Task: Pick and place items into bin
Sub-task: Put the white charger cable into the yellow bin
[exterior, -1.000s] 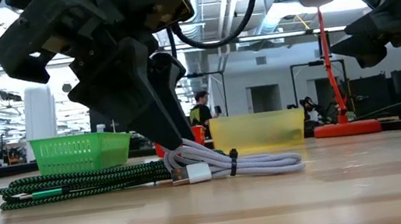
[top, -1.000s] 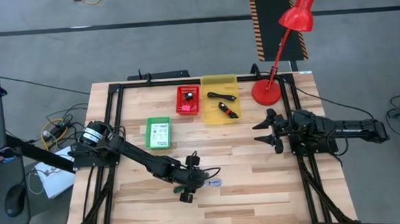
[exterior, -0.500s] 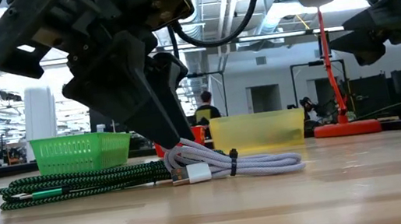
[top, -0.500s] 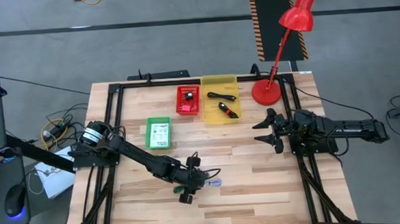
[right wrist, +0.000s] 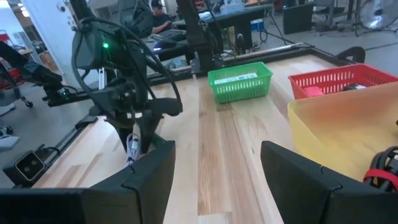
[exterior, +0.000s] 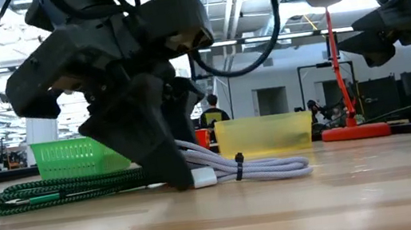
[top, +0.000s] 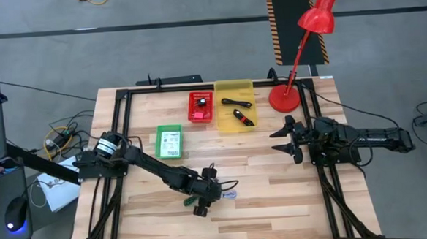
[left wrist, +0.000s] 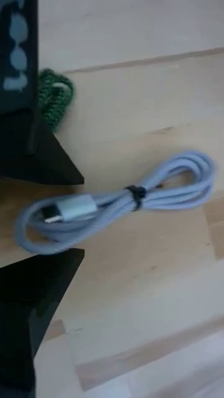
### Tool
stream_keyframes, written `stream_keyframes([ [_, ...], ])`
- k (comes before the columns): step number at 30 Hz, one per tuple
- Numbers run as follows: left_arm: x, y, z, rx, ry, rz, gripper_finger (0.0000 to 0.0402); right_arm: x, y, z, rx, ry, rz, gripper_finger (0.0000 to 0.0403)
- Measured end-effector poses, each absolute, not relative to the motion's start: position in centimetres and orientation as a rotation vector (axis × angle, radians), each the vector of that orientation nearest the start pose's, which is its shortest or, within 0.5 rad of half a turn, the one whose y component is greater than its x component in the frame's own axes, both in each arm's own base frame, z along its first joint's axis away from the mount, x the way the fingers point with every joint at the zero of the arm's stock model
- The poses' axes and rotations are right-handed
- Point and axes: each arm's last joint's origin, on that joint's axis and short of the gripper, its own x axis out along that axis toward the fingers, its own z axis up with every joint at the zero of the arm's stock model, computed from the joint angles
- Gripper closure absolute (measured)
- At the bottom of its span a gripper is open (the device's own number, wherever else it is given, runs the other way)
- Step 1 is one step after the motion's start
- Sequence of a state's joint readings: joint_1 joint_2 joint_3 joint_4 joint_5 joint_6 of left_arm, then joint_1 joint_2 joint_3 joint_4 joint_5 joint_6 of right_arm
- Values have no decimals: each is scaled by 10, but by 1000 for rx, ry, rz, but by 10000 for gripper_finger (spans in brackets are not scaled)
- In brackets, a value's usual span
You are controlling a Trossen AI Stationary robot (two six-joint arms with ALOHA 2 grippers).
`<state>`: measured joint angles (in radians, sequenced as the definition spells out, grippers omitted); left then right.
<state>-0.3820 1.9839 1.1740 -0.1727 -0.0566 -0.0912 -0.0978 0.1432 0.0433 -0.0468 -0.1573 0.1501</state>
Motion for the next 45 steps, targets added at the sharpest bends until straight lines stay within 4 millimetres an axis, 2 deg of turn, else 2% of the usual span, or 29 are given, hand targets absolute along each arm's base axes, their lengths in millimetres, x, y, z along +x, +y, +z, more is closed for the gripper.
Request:
stream_keyframes([
  [5,366,-145,133,170,956,-246,261,103,-6,162,169,154,47,171],
  [13,375,-147,147,242,907,-222,381,103,-6,161,170,162,46,171],
  [19,383,-147,159,278,863,-152,373,103,-6,161,170,163,46,171],
  [23,387,-147,169,320,849,-65,384,103,-6,161,170,163,46,171],
  [32,402,-139,201,469,817,63,383,103,-6,161,170,164,46,171],
  [39,418,-111,222,535,791,185,383,103,-6,161,170,164,47,171],
  [45,429,-69,231,554,798,331,383,103,-6,161,170,164,46,171],
])
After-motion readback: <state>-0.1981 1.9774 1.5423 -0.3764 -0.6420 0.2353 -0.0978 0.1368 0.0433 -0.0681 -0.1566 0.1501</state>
